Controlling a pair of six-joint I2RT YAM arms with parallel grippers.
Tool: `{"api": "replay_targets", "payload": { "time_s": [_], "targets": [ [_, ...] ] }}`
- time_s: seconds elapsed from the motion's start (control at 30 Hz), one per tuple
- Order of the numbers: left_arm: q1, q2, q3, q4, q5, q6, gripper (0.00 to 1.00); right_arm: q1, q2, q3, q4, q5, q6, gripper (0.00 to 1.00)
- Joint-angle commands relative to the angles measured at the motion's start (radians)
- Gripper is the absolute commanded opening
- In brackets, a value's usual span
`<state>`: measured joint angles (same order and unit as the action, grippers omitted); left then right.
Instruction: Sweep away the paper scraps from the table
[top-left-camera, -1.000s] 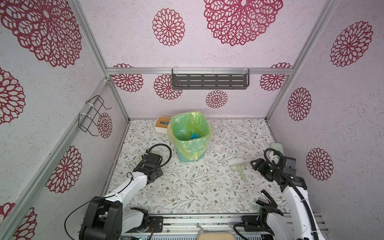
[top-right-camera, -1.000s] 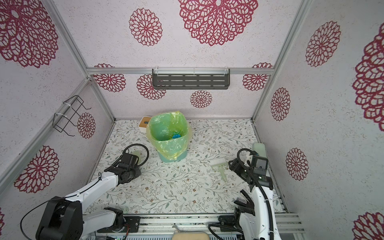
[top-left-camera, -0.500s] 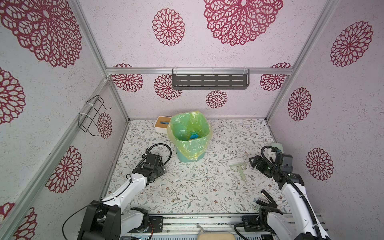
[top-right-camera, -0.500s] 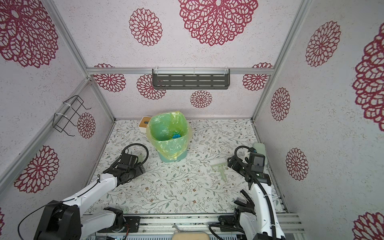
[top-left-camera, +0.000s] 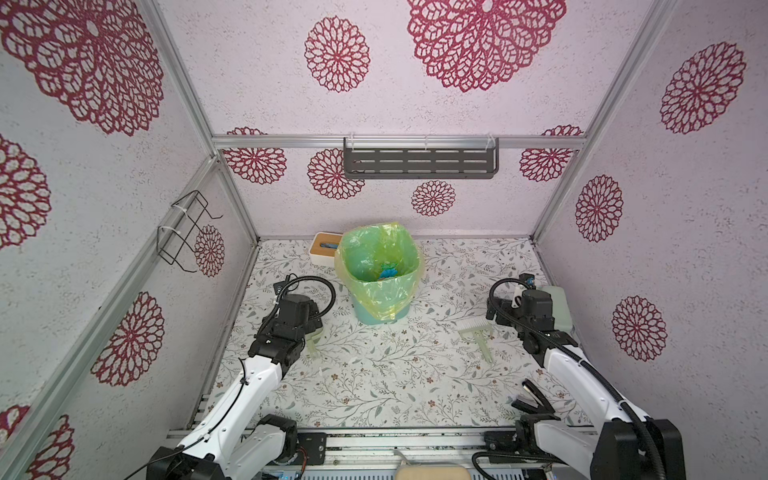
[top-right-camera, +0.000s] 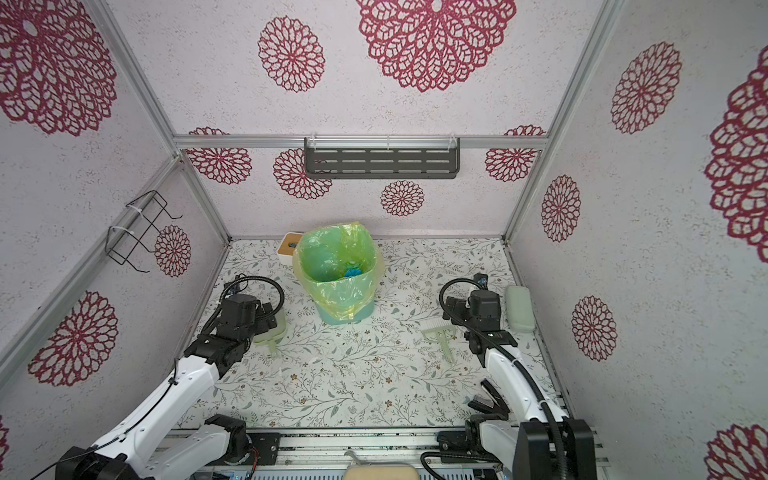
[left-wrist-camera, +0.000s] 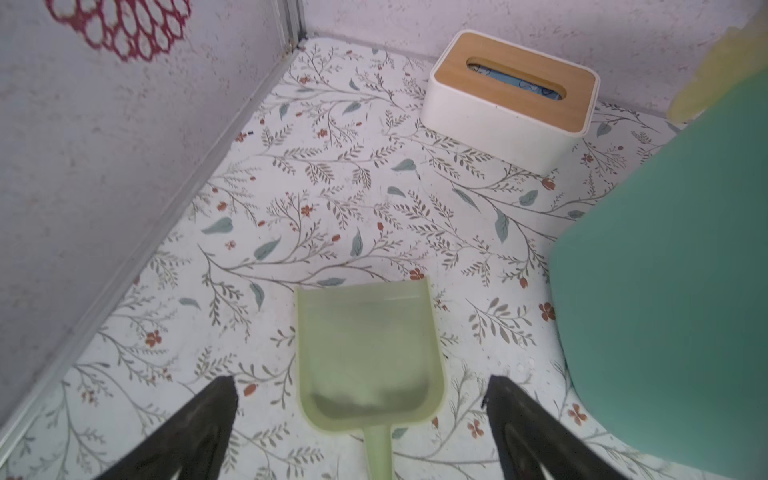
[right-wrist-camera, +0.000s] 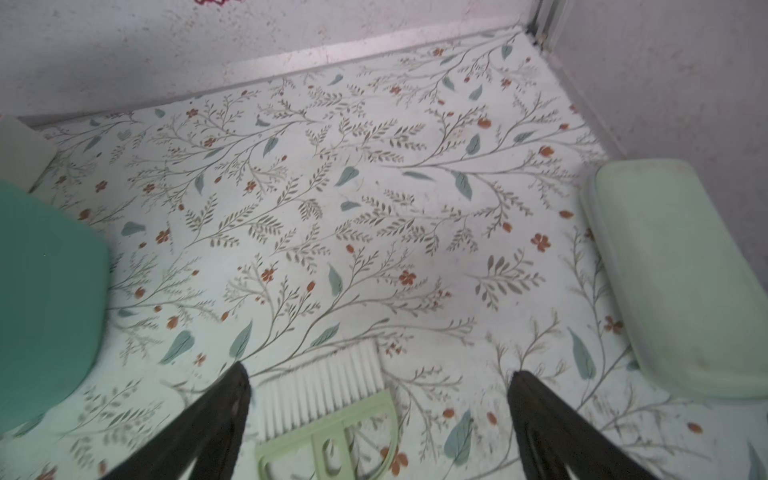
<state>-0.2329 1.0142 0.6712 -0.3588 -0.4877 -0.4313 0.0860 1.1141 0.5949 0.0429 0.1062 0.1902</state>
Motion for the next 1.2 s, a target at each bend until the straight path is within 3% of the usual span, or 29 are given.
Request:
{"api": "replay_targets", "payload": {
  "time_s": [0.0, 0.23, 0.6, 0.83, 1.17],
  "targets": [
    [0.053, 0.007, -0.023, 0.225, -0.059, 0.154, 0.97, 0.002, 0.075, -0.063, 0.286, 0.106, -0.104, 0.99],
    [0.223, 0.103, -0.133, 0.595, 0.058, 0.233, 0.97, 0.001, 0.284, -0.182, 0.708, 0.118, -0.194, 0.99],
    [0.27, 0.371, -0.31, 1.213, 0.113, 0.333, 0.98, -0.05, 0.429, -0.376, 1.235, 0.006, -0.221, 0.99],
    [0.263, 0.567, -0.338, 1.466, 0.113, 0.369, 0.97, -0.043, 0.423, -0.372, 1.216, 0.089, -0.198, 0.99],
    [0.267, 0.557, -0.314, 1.4, 0.122, 0.358, 0.97, -0.034, 0.425, -0.353, 1.184, 0.112, -0.197, 0.99]
  ]
}}
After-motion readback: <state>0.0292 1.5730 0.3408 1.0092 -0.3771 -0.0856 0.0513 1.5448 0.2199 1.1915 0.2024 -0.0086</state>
